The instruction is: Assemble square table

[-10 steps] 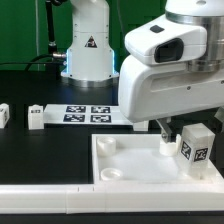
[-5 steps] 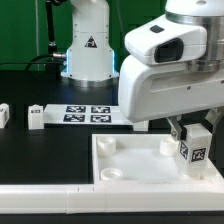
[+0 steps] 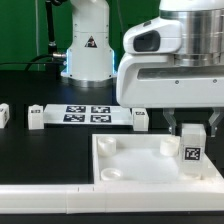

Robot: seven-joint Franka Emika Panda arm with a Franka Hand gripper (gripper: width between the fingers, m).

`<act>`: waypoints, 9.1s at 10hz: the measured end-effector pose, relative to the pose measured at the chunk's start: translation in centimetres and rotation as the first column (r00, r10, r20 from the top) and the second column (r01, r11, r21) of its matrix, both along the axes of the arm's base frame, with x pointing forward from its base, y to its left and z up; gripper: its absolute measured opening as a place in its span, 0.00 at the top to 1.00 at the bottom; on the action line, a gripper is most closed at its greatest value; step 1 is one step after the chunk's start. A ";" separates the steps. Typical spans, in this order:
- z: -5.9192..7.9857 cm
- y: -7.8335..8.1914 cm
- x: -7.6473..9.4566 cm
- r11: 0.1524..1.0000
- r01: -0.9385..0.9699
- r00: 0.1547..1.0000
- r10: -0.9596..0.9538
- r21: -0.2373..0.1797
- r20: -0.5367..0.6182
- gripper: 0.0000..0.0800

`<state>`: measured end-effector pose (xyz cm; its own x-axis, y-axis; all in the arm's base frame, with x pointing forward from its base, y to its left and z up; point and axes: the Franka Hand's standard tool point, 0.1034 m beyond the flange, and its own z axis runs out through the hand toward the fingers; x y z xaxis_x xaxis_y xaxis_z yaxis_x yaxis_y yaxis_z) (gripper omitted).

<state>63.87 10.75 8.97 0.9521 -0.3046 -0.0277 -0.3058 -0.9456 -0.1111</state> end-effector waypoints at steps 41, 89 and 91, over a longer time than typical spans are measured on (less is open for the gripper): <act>0.0 -0.3 0.0 0.835 0.550 0.835 -0.550 0.030 -0.013 0.64; -0.4 -0.1 -0.1 0.912 -0.397 0.909 0.406 -0.101 0.095 0.19; -0.4 -0.1 -0.1 0.793 -0.593 0.791 0.606 -0.143 0.084 0.19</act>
Offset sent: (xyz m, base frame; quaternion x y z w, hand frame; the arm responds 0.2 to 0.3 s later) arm 0.0031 -0.0021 -0.0040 -0.0134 -0.0005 0.2729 0.9619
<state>63.77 10.62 8.54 0.9375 0.3342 0.0965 0.3358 -0.9419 0.0001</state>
